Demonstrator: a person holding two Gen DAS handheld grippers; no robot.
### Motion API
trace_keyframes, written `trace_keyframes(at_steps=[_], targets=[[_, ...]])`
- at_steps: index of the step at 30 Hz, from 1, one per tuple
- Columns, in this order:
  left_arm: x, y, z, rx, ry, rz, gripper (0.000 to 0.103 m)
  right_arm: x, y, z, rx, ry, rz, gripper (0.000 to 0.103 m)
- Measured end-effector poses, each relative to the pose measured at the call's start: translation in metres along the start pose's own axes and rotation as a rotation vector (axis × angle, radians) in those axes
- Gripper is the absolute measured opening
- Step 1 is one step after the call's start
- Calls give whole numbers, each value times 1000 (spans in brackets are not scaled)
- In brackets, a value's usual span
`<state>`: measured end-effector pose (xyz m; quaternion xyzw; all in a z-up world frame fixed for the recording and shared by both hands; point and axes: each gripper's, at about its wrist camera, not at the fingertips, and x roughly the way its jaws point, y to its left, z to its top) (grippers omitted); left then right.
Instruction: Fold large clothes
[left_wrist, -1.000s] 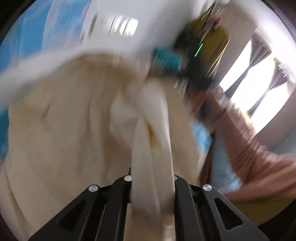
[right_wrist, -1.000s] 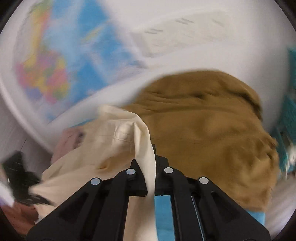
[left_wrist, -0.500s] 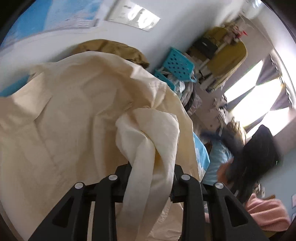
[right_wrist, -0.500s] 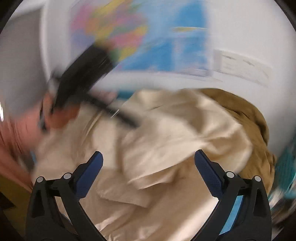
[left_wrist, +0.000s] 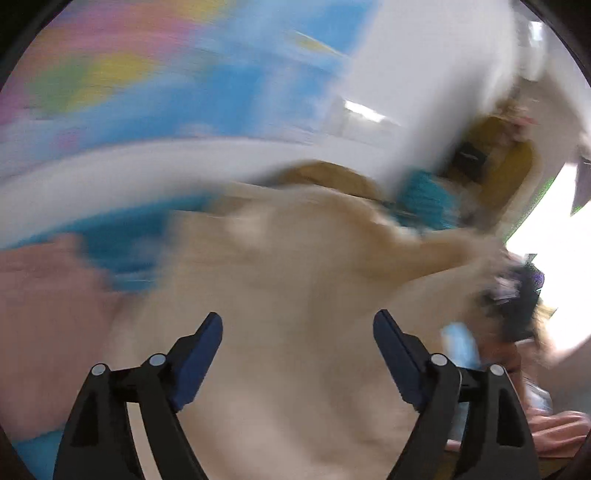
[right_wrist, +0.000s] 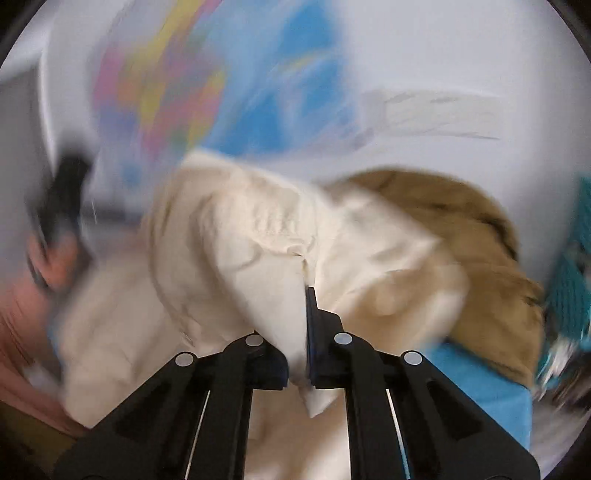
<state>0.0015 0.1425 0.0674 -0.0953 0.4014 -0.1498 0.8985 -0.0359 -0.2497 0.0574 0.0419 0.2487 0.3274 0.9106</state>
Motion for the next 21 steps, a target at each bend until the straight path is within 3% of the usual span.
trace_keyframes(at_steps=[2,5,7,9,11,13,14,15,16,18,19,21], targets=[[-7,42,-14,-51,10,153,84,-34,-54,-2,165,-67,-2,6],[6,97,-43,-174,103,182,84,-35,-124,-24,408,-58,-70,6],[20,120,-64,-217,175,195,84,-20,-166,-44,545,3,-103,18],[31,136,-83,-266,219,147,84,-3,-190,-72,654,116,-143,31],[34,142,-95,-312,231,16,84,6,-191,-83,648,189,-215,41],[36,137,-99,-303,232,-59,85,-2,-181,-78,615,188,-271,69],[37,131,-99,-267,238,-61,85,-11,-173,-71,593,160,-303,75],[39,125,-99,-238,236,-53,79,-27,-162,-62,556,101,-349,86],[43,116,-98,-194,246,-49,56,-41,-154,-58,530,53,-387,89],[49,105,-97,-149,265,-14,33,-58,-139,-41,461,-23,-442,89],[51,99,-96,-127,264,10,24,-63,-130,-35,433,-67,-432,97],[49,91,-93,-104,234,35,19,-68,-105,-28,366,-128,-362,98]])
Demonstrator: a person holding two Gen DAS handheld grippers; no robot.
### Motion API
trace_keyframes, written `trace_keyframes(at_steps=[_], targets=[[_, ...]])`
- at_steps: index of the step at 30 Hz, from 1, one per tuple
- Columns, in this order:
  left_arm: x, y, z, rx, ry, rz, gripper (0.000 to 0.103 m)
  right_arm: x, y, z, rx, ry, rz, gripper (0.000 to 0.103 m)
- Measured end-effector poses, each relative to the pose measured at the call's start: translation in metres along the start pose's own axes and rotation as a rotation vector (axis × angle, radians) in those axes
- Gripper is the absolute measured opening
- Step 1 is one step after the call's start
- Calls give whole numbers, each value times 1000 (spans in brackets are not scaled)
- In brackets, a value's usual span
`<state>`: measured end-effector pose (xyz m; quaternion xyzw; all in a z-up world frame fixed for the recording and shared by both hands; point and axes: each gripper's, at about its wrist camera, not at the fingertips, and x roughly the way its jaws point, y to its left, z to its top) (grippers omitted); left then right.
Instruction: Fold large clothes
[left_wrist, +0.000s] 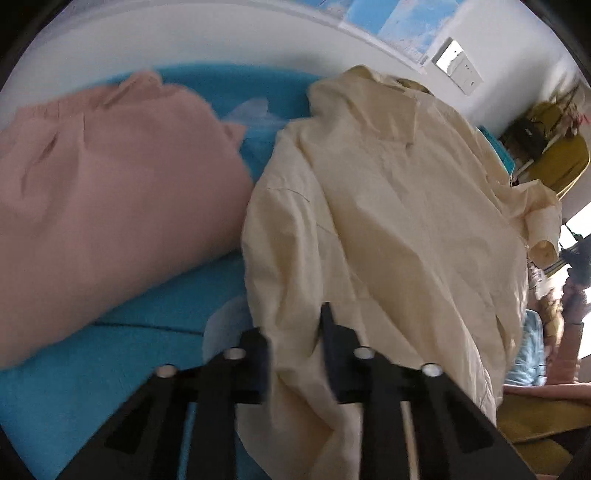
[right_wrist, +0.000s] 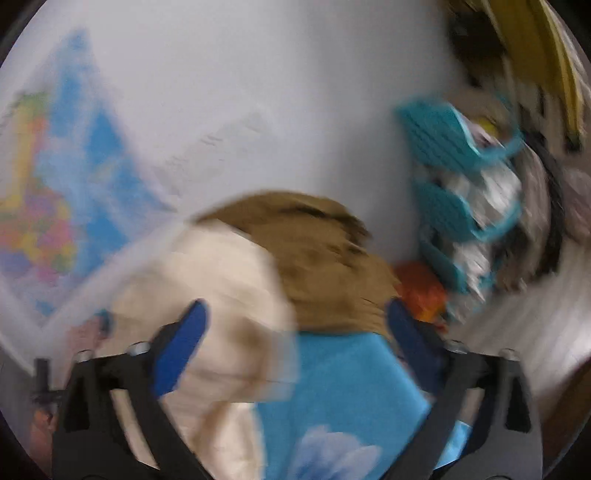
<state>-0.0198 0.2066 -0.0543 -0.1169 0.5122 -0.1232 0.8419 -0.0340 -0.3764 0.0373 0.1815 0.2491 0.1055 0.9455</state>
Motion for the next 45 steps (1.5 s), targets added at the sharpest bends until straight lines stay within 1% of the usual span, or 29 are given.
trace_keyframes(at_steps=[3,5,6,7,9,10,12,14,15,17,18,19,21,23,24,26,27,28,30,32,35,37,38,39,40,41,42,43,45], targets=[[-13,1,2,-27,-55,-23,15,-4,27,-12,-50,5,145,98],[-18,-4,4,-12,-69,-9,17,12,40,-21,-78,61,151,98],[-18,-5,5,-8,-63,-9,25,28,48,-28,-116,97,112,98],[-16,-4,7,-11,-52,-39,47,43,55,-34,-158,130,85,98],[-11,1,13,-40,-35,-62,75,70,76,-39,-263,175,51,98],[-8,4,18,-51,-25,-66,79,78,89,-44,-340,177,24,98],[-2,9,29,-71,-17,-39,79,99,110,-50,-479,177,-29,97],[8,16,37,-92,12,-49,80,123,128,-56,-597,203,-51,95],[18,16,40,-95,43,-74,78,139,137,-59,-665,225,-71,86],[30,6,42,-52,69,-41,42,166,146,-65,-760,315,-57,43],[32,1,42,-34,78,-19,19,178,147,-67,-795,351,-91,3],[32,-4,41,-16,73,1,9,181,147,-66,-807,379,-88,2],[16,-12,39,-1,17,14,8,164,137,-48,-789,335,-66,2],[-10,-8,37,-32,-56,-36,9,136,124,-25,-730,280,-17,2],[-19,-5,37,-40,-75,-51,16,126,121,-17,-711,245,-18,2],[-35,-4,35,-25,-113,-70,51,99,102,5,-640,165,-2,2],[-40,-5,35,-9,-127,-94,81,96,90,13,-583,149,5,2],[-43,-6,37,2,-140,-114,88,101,78,16,-542,155,-14,3],[-35,-6,44,10,-126,-143,89,134,60,10,-536,223,-97,3],[-17,-3,55,-12,-88,-137,91,165,39,0,-489,290,-99,3],[18,-7,68,-24,2,-62,91,190,26,-5,-450,294,-125,4],[43,-11,73,30,75,7,94,195,26,-6,-460,289,-132,4],[48,-12,74,52,84,2,97,195,28,-5,-465,286,-130,4],[50,-13,74,66,85,-25,96,196,27,-2,-465,287,-127,4],[52,-18,75,81,77,-64,72,196,25,0,-456,286,-123,4],[54,-22,72,93,84,-108,53,194,26,-1,-445,284,-119,4],[60,-32,70,112,108,-110,30,192,25,0,-431,284,-112,4],[62,-39,70,136,102,-87,14,190,25,1,-427,280,-108,4],[57,-53,66,182,58,-45,7,182,30,0,-427,265,-99,4]])
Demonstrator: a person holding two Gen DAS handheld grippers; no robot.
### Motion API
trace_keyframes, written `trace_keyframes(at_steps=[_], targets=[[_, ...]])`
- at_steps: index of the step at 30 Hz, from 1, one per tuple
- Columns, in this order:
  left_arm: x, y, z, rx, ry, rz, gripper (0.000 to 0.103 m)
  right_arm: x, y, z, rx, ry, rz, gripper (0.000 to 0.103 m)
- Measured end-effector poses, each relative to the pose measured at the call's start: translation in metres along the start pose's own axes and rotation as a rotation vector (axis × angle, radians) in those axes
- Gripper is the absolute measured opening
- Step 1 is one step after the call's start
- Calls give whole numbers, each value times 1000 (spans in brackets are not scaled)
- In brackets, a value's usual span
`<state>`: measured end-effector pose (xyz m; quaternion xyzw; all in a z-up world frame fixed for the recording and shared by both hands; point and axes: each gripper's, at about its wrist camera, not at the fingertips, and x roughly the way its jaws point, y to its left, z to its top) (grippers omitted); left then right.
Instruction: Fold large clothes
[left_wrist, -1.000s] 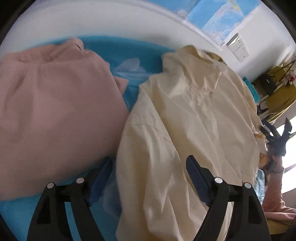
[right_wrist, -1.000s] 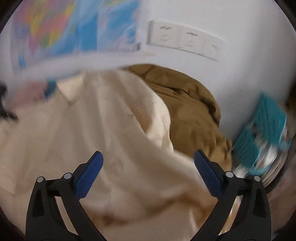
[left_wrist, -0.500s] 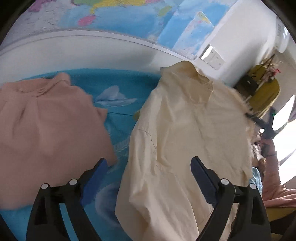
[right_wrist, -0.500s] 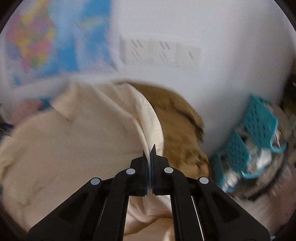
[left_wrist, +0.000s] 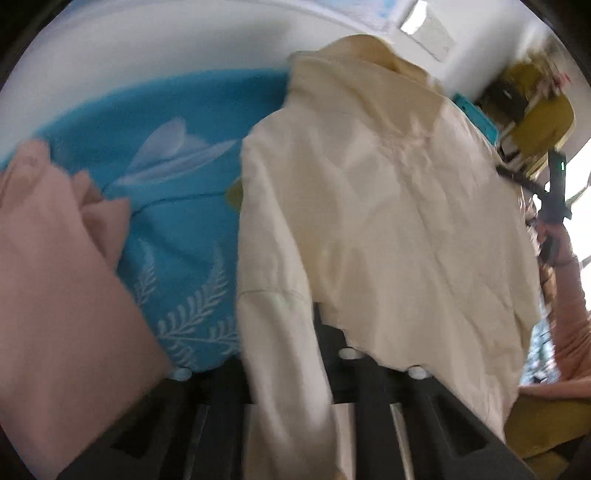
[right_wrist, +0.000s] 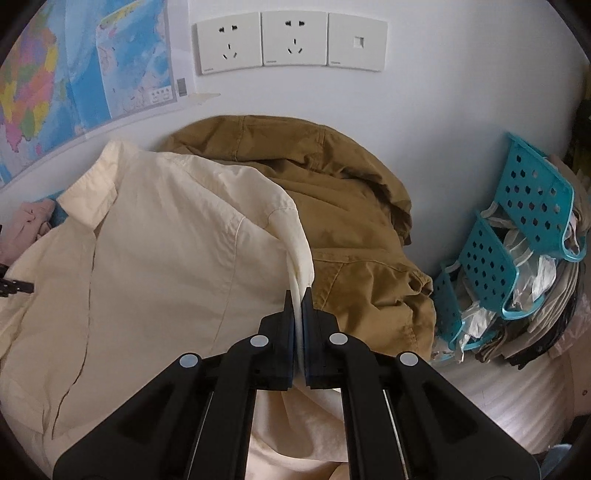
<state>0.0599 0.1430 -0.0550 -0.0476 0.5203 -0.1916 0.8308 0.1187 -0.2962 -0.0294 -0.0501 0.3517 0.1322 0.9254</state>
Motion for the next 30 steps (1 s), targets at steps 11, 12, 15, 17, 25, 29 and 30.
trace_keyframes(at_steps=[11,12,15,17,25,29,30], targets=[[-182,-19,-20,-120,-453,158,4,-62,50,11,-21,-146,217,3],[-199,-24,-24,-129,-478,173,4,-70,59,14,-29,-164,240,3],[-228,-32,-34,-125,-534,278,4,-73,69,25,-29,-182,301,2],[-223,-26,-31,-134,-505,369,7,-51,65,33,-18,-164,281,2],[-58,67,-13,-278,-55,576,42,34,34,33,127,-31,213,53],[-90,46,-18,-248,-217,577,70,-15,36,19,46,-126,140,90],[-105,37,-21,-233,-274,573,80,-28,36,13,9,-149,152,91]])
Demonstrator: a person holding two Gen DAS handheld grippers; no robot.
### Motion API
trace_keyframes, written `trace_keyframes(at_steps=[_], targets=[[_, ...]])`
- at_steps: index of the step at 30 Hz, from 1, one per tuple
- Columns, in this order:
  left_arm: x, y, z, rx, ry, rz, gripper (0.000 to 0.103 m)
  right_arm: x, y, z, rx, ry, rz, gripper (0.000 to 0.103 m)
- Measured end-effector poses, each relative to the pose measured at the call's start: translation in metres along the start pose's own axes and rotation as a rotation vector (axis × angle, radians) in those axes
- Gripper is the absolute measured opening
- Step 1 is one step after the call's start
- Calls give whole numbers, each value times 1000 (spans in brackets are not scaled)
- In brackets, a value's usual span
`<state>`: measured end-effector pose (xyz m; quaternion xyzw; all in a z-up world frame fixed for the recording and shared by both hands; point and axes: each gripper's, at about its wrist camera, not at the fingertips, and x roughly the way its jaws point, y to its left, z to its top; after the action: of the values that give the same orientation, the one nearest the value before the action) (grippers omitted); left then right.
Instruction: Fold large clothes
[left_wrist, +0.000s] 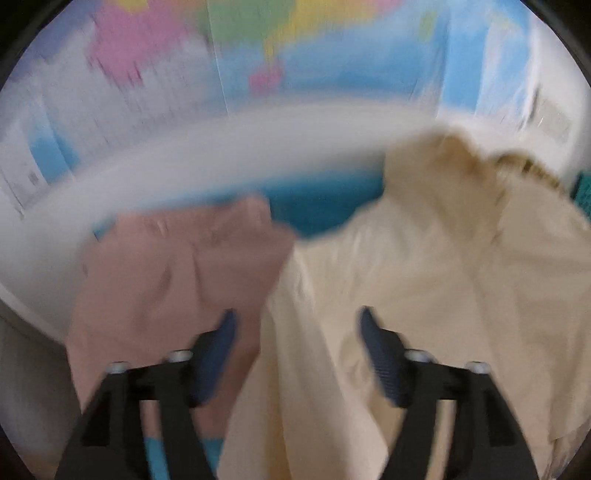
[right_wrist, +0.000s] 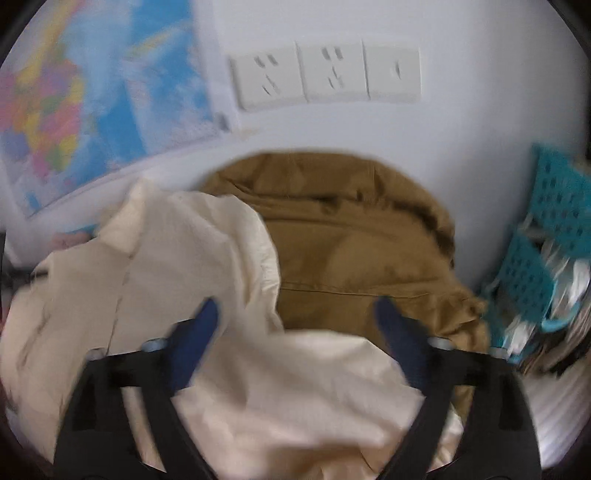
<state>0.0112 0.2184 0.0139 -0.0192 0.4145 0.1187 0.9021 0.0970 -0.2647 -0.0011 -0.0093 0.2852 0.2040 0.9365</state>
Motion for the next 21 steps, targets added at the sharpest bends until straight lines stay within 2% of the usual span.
trace_keyframes(at_steps=[2,5,6,7,8,9,14,15,16,18,19,20,21], targets=[[-27,1,0,2,-66,-18,82,-15,3,-9,-53,16,-5,98],[-54,-3,3,33,-103,-31,90,-7,9,-23,-146,81,-46,95],[-58,-7,3,45,-104,-46,90,4,10,-26,-182,121,-84,68],[-60,-10,2,61,-103,-53,90,14,8,-28,-193,168,-71,17],[-58,-12,4,80,-98,-41,90,21,5,-29,-190,207,-40,3],[-53,-16,7,91,-91,-25,90,23,-1,-26,-171,226,-46,3],[-38,-12,-8,83,-39,4,90,-27,-16,17,-82,10,-105,2],[-33,-8,-11,59,-22,10,90,-24,-19,20,-78,10,-138,4],[-28,-4,-15,38,-2,16,90,-14,-22,19,-66,49,-159,15],[-24,-2,-23,17,16,17,89,18,-33,9,-34,199,-166,26],[-29,-3,-28,21,6,11,89,18,-35,3,-24,199,-159,39],[-33,-4,-32,31,-3,0,89,5,-35,-5,-16,160,-140,48],[-47,-9,-41,51,-31,-30,89,-7,-32,-11,-24,133,-119,64]])
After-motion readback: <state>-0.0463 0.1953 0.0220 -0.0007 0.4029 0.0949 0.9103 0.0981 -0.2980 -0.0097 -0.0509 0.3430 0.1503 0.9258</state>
